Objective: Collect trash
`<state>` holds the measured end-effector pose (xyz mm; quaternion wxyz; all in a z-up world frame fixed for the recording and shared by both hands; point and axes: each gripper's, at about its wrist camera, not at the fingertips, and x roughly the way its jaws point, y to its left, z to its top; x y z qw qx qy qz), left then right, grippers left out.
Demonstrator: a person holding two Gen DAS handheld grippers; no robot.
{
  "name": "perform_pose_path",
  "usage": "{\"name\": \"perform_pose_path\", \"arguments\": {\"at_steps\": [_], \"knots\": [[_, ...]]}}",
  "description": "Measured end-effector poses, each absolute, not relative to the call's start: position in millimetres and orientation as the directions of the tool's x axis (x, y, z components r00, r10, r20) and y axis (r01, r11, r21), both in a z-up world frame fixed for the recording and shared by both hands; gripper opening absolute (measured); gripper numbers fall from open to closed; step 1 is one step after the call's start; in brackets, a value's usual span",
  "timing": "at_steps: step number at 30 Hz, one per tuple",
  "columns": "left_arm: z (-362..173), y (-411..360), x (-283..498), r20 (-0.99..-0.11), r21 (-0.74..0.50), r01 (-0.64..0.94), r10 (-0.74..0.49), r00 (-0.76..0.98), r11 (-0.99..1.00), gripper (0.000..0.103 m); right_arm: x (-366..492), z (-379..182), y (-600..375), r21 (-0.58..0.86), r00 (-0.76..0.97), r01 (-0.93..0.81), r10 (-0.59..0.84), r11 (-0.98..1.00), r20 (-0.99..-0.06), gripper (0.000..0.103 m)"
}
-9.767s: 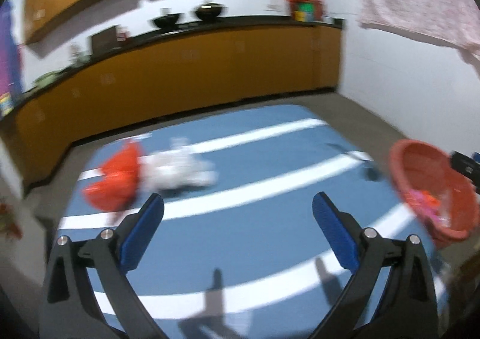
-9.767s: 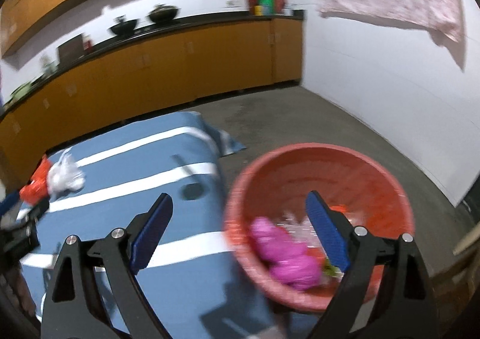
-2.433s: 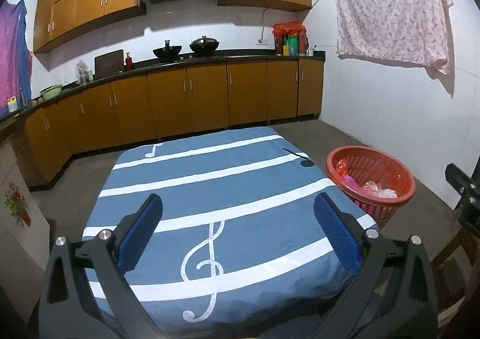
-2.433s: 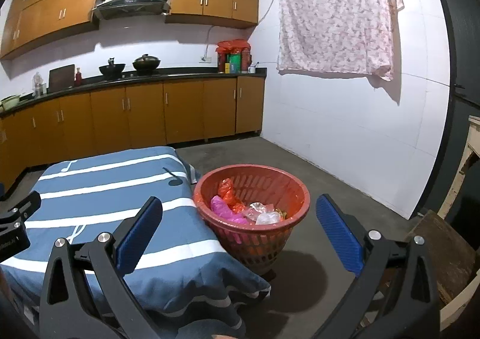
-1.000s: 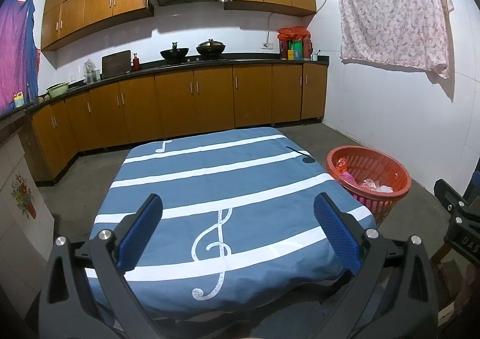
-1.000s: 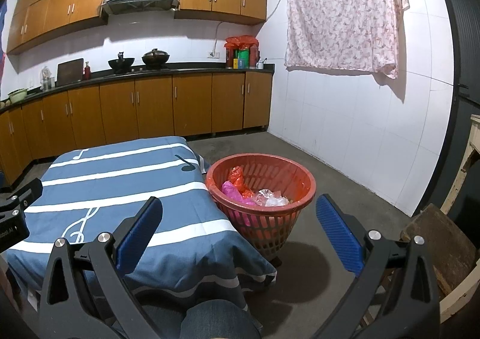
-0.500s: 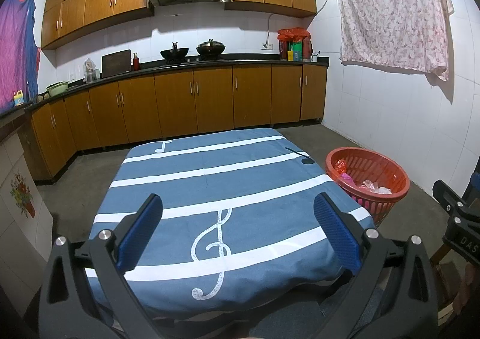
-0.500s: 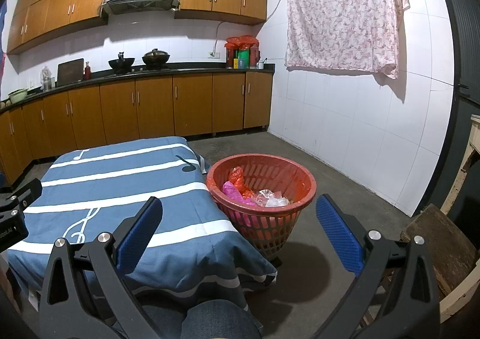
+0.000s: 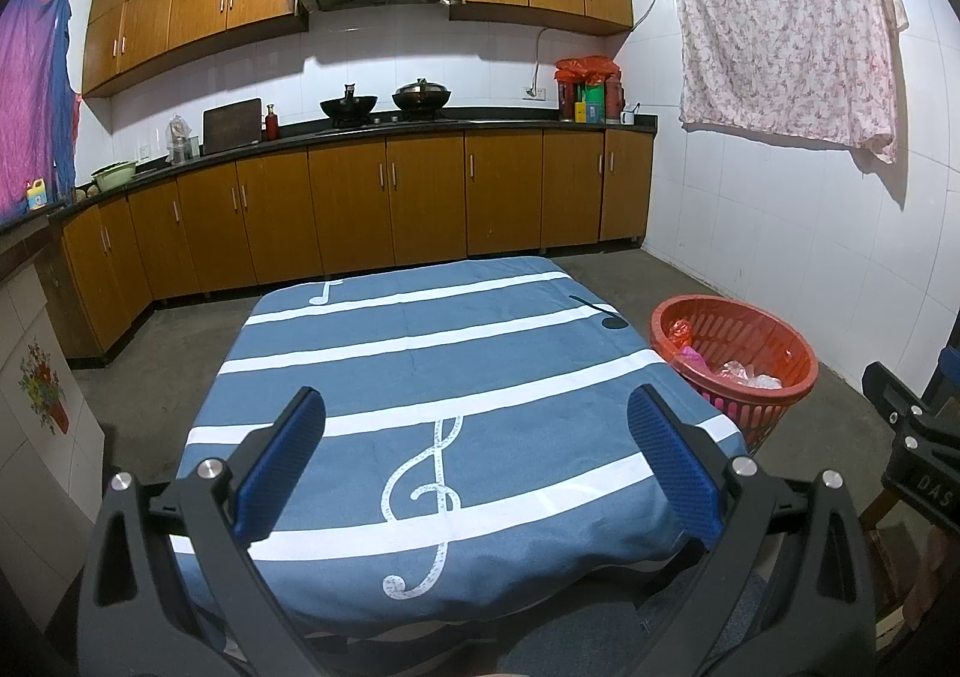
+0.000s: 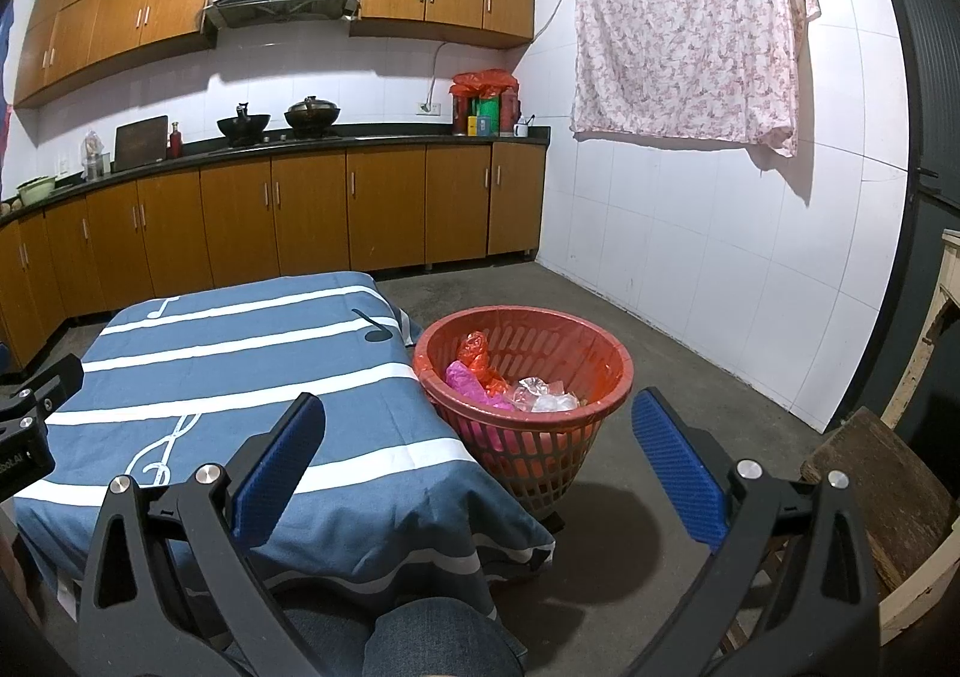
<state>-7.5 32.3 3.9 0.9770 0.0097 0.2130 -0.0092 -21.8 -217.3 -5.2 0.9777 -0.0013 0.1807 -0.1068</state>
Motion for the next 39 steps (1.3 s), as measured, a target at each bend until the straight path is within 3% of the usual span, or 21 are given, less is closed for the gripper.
{"name": "perform_pose_path", "arguments": {"at_steps": [39], "knots": [[3.9,26.3,-9.4,-0.421,0.010,0.019,-0.013,0.907,1.000,0.099,-21.8,-4.1,-217.0,-0.040,0.911,0.208,-0.208,0.977,-0.357,0.101]]}}
